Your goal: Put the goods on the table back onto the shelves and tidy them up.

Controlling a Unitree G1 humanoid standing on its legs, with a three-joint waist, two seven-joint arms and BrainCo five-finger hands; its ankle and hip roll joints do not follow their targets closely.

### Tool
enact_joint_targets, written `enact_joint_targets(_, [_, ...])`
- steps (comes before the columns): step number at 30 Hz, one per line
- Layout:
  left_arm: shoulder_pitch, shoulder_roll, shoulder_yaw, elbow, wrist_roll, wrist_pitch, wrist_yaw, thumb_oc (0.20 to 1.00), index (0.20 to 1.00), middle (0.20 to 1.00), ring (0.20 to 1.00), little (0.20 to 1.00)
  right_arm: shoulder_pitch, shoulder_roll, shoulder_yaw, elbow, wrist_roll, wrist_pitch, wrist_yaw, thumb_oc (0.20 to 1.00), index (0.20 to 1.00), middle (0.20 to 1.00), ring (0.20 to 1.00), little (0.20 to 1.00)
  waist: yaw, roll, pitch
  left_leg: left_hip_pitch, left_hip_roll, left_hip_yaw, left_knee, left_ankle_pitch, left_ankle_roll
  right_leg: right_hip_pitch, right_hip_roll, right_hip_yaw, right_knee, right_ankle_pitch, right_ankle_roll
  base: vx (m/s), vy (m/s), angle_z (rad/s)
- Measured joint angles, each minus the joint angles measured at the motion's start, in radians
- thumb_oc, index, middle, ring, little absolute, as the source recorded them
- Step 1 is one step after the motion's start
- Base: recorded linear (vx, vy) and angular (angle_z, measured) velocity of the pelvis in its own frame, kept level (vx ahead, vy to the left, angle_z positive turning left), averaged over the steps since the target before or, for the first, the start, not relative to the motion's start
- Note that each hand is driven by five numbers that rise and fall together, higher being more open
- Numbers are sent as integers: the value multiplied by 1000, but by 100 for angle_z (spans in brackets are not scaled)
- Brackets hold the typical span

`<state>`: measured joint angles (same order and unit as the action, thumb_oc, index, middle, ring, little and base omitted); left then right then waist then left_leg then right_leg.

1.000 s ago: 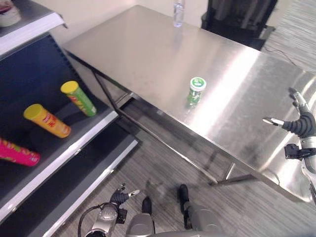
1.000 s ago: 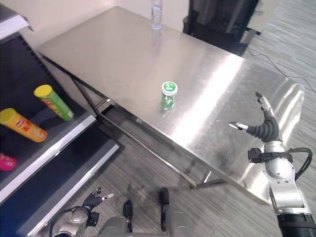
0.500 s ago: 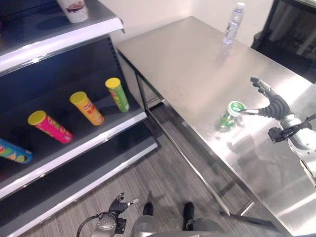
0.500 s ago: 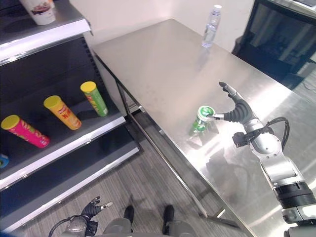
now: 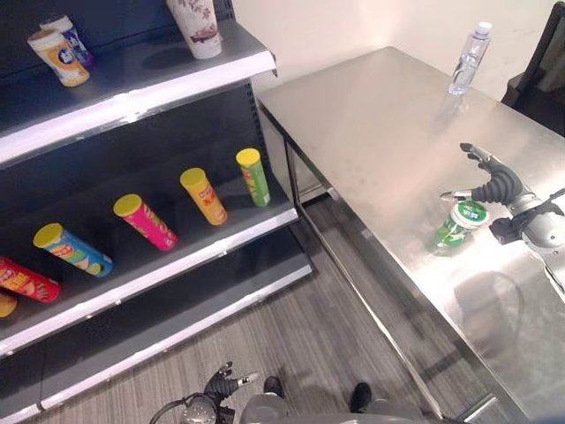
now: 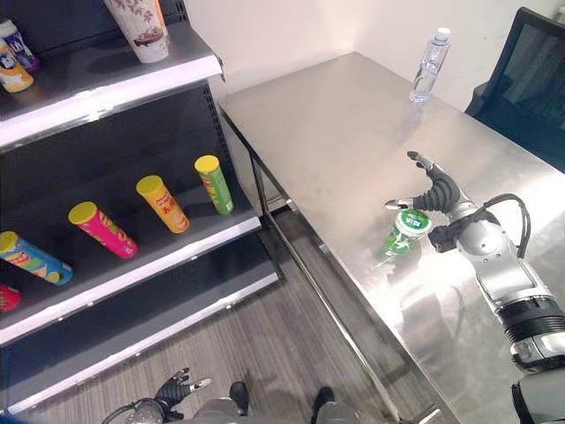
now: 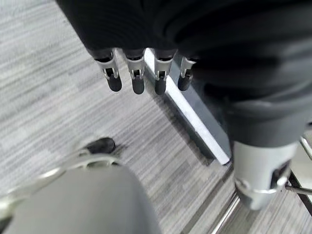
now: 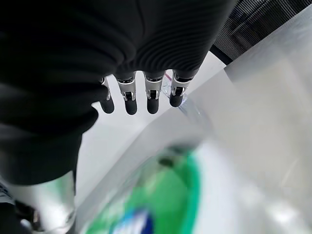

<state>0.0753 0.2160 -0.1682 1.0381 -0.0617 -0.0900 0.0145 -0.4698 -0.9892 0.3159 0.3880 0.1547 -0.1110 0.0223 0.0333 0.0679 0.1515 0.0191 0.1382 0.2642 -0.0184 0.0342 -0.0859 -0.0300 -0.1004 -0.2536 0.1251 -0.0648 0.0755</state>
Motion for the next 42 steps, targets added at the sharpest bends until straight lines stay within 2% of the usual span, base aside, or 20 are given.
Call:
enact_joint_targets(4, [-3, 15, 0, -10, 2, 0, -3, 1000, 1000, 1000, 1000, 1000, -6, 0, 23, -2, -29, 14, 15, 1000, 1000, 1000, 1000, 1000, 0, 6, -16, 2, -10, 5, -15, 1, 3, -6, -9, 2, -2, 0, 7, 35, 53, -1])
enact_joint_targets(8, [-8, 16, 1, -19, 2, -1, -5, 1000, 1000, 1000, 1000, 1000, -31, 3, 31, 0, -74, 18, 17, 1000, 1000, 1000, 1000, 1000, 2, 13, -24, 12, -1, 21, -16, 1, 3, -4, 3, 17, -8, 1, 6, 32, 16, -11])
enact_joint_targets(19, [-3, 11, 0, -17, 3, 0, -5, 1000, 1000, 1000, 1000, 1000, -31, 18, 32, 45, -130, 35, 18, 1000, 1000, 1000, 1000, 1000, -4, 6, -40, 20, 19, 25, -16, 3, 0, 0, 25, 26, -14, 1, 6, 8, 4, -3])
enact_joint_targets(32, [-1, 3, 11, -17, 4, 1, -5, 1000, 1000, 1000, 1000, 1000, 56, 2, -16, -172, -127, 7, 33, 1000, 1000, 1000, 1000, 1000, -12, 6, -43, 20, 19, 48, -17, 3, 0, -17, 24, 49, -9, 5, 0, -3, 6, -5])
enact_joint_targets(34, [0, 2, 11, -17, 4, 1, -5, 1000, 1000, 1000, 1000, 1000, 57, -14, -19, -206, -102, 4, 42, 1000, 1000, 1000, 1000, 1000, -23, 6, -43, 19, 19, 49, -17, 3, 0, -19, 24, 50, -9, 6, 1, 0, 0, 0])
enact_joint_targets(38, [0, -4, 10, -18, 4, 0, -6, 1000, 1000, 1000, 1000, 1000, 112, -105, -51, -268, -71, -11, 78, 1000, 1000, 1000, 1000, 1000, -26, 4, -44, 16, 19, 54, -18, 3, 0, -24, 23, 54, -9, 9, 0, -41, 26, -3])
enact_joint_targets(42, [1, -7, 10, -18, 4, 0, -12, 1000, 1000, 1000, 1000, 1000, 114, -120, -50, -231, -53, -7, 100, 1000, 1000, 1000, 1000, 1000, -31, 3, -44, 16, 20, 71, -18, 3, 0, -31, 25, 67, -9, 13, 2, -31, 24, -10])
